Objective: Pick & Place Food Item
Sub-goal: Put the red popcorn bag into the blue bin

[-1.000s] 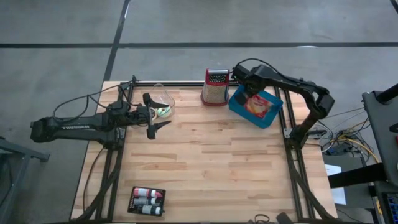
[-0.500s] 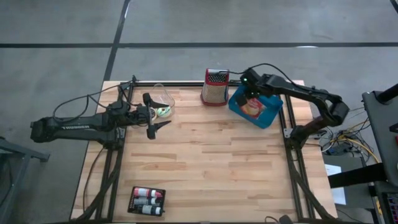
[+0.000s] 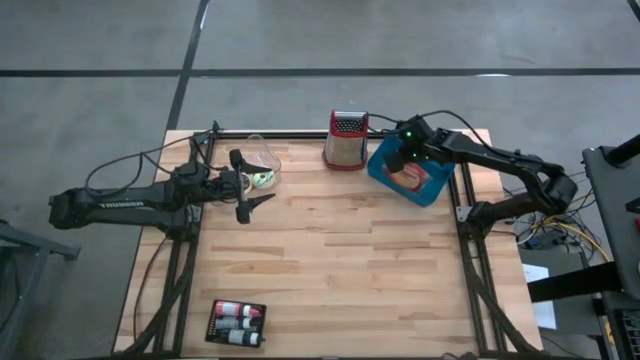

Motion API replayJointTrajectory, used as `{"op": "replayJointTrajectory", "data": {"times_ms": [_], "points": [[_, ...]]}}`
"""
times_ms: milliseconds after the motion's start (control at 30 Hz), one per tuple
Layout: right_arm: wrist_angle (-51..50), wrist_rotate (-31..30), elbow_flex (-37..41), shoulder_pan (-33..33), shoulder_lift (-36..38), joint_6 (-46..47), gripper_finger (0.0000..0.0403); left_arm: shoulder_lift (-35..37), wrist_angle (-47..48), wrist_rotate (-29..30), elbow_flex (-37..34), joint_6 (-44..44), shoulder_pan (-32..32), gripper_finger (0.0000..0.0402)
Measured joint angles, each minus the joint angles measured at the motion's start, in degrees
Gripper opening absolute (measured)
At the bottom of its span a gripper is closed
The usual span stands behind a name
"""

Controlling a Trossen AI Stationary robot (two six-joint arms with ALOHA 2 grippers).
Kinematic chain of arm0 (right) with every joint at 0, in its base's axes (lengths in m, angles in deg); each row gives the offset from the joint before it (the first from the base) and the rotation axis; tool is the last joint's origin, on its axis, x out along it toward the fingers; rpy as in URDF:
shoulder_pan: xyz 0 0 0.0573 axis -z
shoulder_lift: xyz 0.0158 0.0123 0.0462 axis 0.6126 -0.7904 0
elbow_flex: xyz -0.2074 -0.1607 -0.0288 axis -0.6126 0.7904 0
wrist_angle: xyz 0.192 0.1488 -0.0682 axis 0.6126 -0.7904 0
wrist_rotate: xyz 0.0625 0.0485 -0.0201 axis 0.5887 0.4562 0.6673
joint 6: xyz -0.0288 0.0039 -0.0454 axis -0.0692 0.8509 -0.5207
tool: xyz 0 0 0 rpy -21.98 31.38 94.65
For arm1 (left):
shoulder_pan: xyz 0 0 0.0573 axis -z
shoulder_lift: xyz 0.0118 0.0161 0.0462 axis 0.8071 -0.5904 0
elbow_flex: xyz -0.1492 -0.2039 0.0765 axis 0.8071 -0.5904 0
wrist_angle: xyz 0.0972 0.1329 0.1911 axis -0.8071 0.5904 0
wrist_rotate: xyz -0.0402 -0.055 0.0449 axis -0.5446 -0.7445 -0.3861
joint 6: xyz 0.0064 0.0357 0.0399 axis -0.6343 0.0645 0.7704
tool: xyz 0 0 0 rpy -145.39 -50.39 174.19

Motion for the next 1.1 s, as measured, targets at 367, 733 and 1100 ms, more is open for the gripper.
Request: {"op": "replayJointTrajectory", "data": {"times_ms": [367, 733, 1100], "points": [[-1.0, -2.2, 0.1, 1.2, -5.7, 6.6, 0.0008, 0.0, 0.0, 0.0, 0.0, 0.0, 0.0, 0.0326], [-0.8, -1.7, 0.2, 1.9, -12.0, 14.6, 0.0008, 0.0, 0.0, -0.2, 0.0, 0.0, 0.0, 0.0326], [-0.8, 2.7, 0.2, 2.8, -14.5, 14.2, 0.0008, 0.0, 0.0, -0.2, 0.0, 0.0, 0.0, 0.0326]]}}
